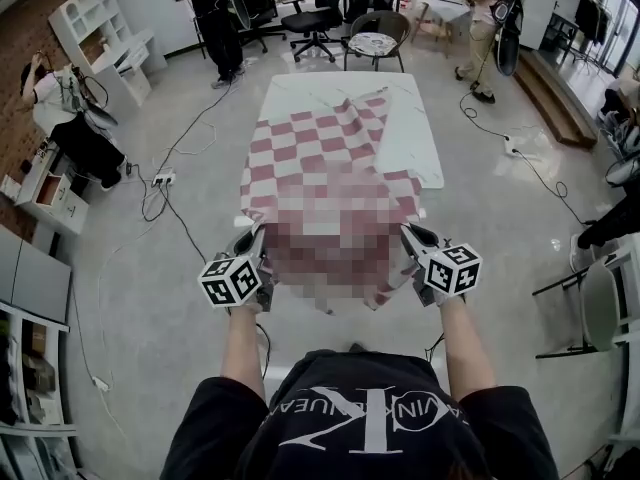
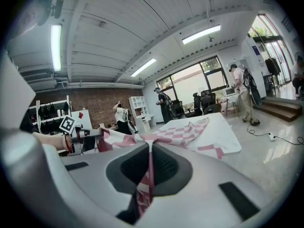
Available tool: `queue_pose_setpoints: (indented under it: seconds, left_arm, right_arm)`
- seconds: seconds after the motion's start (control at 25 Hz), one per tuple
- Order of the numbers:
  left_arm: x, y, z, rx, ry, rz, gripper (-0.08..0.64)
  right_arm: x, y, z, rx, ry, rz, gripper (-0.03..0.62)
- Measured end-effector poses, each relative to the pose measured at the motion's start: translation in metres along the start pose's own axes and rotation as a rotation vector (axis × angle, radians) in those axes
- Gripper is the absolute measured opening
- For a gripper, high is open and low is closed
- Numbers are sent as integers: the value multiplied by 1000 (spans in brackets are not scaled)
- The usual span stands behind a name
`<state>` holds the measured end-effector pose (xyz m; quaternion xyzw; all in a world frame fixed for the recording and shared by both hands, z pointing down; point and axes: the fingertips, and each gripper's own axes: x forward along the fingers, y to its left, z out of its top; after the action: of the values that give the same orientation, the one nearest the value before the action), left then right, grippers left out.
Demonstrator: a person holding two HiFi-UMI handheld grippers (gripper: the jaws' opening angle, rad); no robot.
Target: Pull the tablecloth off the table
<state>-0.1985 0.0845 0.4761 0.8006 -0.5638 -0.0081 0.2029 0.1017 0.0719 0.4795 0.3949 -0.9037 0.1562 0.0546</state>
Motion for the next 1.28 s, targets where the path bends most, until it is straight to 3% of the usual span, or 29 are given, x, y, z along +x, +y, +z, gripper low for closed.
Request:
queue_pose_setpoints:
  seconds: [0.8, 1.12, 1.28]
  left_arm:
    - [-16, -12, 34, 9, 37, -46, 14]
    - [-32, -14, 23, -4, 44, -51, 14]
    - [-70, -28, 3, 4, 34, -65, 14]
  right_arm:
    - [-18, 23, 29, 54, -9, -56, 12]
    - [-27, 35, 27, 63, -19, -68, 12]
    - [-63, 62, 5, 57, -28, -77, 12]
